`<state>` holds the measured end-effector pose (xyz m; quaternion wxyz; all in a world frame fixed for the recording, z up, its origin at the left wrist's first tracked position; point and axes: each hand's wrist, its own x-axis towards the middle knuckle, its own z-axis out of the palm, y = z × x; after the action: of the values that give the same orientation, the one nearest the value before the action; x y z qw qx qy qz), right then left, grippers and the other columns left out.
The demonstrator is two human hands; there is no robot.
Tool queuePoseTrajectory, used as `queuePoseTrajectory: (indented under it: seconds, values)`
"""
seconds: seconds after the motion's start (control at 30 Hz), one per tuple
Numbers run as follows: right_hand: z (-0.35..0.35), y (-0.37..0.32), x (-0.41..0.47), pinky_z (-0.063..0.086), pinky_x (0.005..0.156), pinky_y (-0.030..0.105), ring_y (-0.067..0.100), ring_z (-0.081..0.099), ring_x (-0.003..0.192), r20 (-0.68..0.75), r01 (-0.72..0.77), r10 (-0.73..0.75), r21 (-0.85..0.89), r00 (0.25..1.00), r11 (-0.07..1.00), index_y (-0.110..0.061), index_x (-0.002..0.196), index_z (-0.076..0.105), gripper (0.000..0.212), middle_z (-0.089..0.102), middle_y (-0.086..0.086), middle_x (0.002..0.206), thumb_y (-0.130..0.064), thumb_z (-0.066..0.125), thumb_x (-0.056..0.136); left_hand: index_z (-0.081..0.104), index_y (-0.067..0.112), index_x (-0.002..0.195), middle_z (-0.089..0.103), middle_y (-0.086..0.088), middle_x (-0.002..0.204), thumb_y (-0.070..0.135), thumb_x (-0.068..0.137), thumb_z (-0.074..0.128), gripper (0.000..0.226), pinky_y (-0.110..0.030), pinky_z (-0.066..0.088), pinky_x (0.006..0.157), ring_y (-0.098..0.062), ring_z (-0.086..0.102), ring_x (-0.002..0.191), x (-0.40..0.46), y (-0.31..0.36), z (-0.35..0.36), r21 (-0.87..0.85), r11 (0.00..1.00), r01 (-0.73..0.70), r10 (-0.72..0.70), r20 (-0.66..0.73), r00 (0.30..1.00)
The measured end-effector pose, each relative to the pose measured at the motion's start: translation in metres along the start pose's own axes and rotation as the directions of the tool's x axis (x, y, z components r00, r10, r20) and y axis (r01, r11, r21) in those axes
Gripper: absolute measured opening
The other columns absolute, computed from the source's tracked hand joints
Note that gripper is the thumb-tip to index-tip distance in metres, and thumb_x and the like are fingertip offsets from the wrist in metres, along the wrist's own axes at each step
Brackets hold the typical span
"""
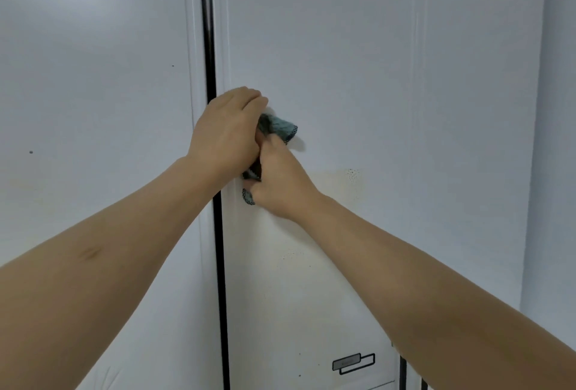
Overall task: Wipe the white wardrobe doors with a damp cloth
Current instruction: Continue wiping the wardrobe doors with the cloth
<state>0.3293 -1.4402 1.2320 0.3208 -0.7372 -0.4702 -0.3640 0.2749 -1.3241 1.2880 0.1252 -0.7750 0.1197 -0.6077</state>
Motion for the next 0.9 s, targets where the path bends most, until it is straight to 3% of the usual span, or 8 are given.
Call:
queuePoseTrajectory:
  seconds: [0.17, 0.3, 0.4, 0.57, 0.63, 0.73, 0.83, 0.9]
  values:
    - [-0.02, 0.032, -0.023, 0.051, 0.077, 0.039, 0.023, 0.047, 0.093, 0.033, 0.11, -0.105, -0.34, 0.994, 0.934, -0.009, 0.153, 0.037, 0.079, 0.044, 0.007, 0.113, -0.023, 0.076, 0.086, 0.058, 0.001, 0.094, 0.059, -0.012, 0.096, 0.008, 0.066, 0.029, 0.04, -0.043, 0.043, 0.082, -0.034, 0.05, 0.094, -0.003, 0.005, 0.001, -0.047, 0.999, -0.015, 0.018, 0.059, 0.998]
    - [-0.056, 0.082, -0.041, 0.044, 0.098, 0.046, 0.036, 0.043, 0.112, -0.187, -0.082, -0.014, -0.497, 0.982, 0.864, -0.018, 0.149, 0.046, 0.075, 0.046, 0.015, 0.128, -0.043, 0.074, 0.084, 0.058, 0.0, 0.096, 0.057, -0.009, 0.096, -0.002, 0.063, 0.03, 0.043, -0.028, 0.026, 0.071, -0.027, 0.046, 0.089, -0.003, 0.012, -0.007, -0.044, 0.996, 0.082, -0.079, 0.065, 0.995]
    - [-0.088, 0.11, -0.047, 0.05, 0.089, 0.034, 0.019, 0.055, 0.111, -0.22, -0.196, 0.129, -0.317, 0.967, 0.928, -0.016, 0.137, 0.053, 0.047, 0.051, 0.004, 0.124, -0.037, 0.064, 0.096, 0.054, 0.004, 0.088, 0.052, -0.004, 0.09, -0.005, 0.062, 0.033, 0.035, -0.03, 0.016, 0.061, -0.022, 0.041, 0.081, -0.004, 0.014, -0.012, -0.02, 0.994, 0.111, -0.109, 0.093, 0.99]
    - [-0.133, 0.13, -0.055, 0.041, 0.078, 0.005, -0.001, 0.05, 0.09, -0.363, -0.293, 0.222, -0.153, 0.905, 0.944, -0.009, 0.14, 0.047, 0.051, 0.052, 0.004, 0.11, -0.003, 0.056, 0.09, 0.055, 0.007, 0.09, 0.051, -0.001, 0.09, -0.005, 0.062, 0.033, 0.037, -0.03, 0.016, 0.053, -0.022, 0.04, 0.077, -0.005, 0.009, -0.011, 0.009, 0.996, 0.094, -0.095, 0.109, 0.99]
    - [-0.139, 0.143, -0.068, 0.05, 0.084, 0.014, 0.0, 0.057, 0.092, -0.466, -0.353, 0.306, -0.016, 0.83, 0.935, -0.017, 0.139, 0.047, 0.052, 0.06, 0.002, 0.111, -0.002, 0.054, 0.089, 0.057, 0.007, 0.093, 0.053, -0.001, 0.092, -0.002, 0.062, 0.031, 0.042, -0.028, 0.023, 0.051, -0.021, 0.041, 0.079, -0.004, 0.004, -0.01, 0.018, 0.996, 0.085, -0.087, 0.119, 0.989]
    - [-0.111, 0.159, -0.095, 0.041, 0.1, 0.026, 0.024, 0.052, 0.126, -0.388, -0.539, 0.507, 0.029, 0.77, 0.842, -0.016, 0.159, 0.022, 0.065, 0.049, 0.008, 0.146, -0.005, 0.048, 0.1, 0.06, 0.011, 0.107, 0.058, -0.001, 0.103, 0.006, 0.066, 0.024, 0.054, -0.04, 0.048, 0.061, -0.028, 0.054, 0.088, -0.002, 0.0, -0.009, 0.0, 0.992, 0.123, -0.122, 0.126, 0.984]
    - [-0.06, 0.156, -0.105, 0.023, 0.124, 0.042, 0.029, 0.023, 0.152, -0.394, -0.506, 0.452, -0.038, 0.8, 0.862, -0.006, 0.16, 0.01, 0.066, 0.017, 0.011, 0.166, 0.0, 0.04, 0.102, 0.061, 0.011, 0.117, 0.062, -0.002, 0.111, 0.006, 0.07, 0.025, 0.059, -0.045, 0.053, 0.07, -0.031, 0.059, 0.098, -0.001, 0.002, -0.011, -0.034, 0.989, 0.141, -0.136, 0.117, 0.984]
    - [-0.035, 0.14, -0.099, 0.006, 0.126, 0.035, 0.027, 0.007, 0.155, -0.412, -0.462, 0.401, -0.054, 0.818, 0.885, -0.004, 0.159, 0.011, 0.065, 0.009, 0.012, 0.168, 0.005, 0.037, 0.1, 0.062, 0.01, 0.122, 0.064, -0.005, 0.119, 0.005, 0.072, 0.027, 0.062, -0.048, 0.054, 0.077, -0.033, 0.06, 0.107, -0.003, 0.003, -0.014, -0.059, 0.989, 0.132, -0.125, 0.11, 0.986]
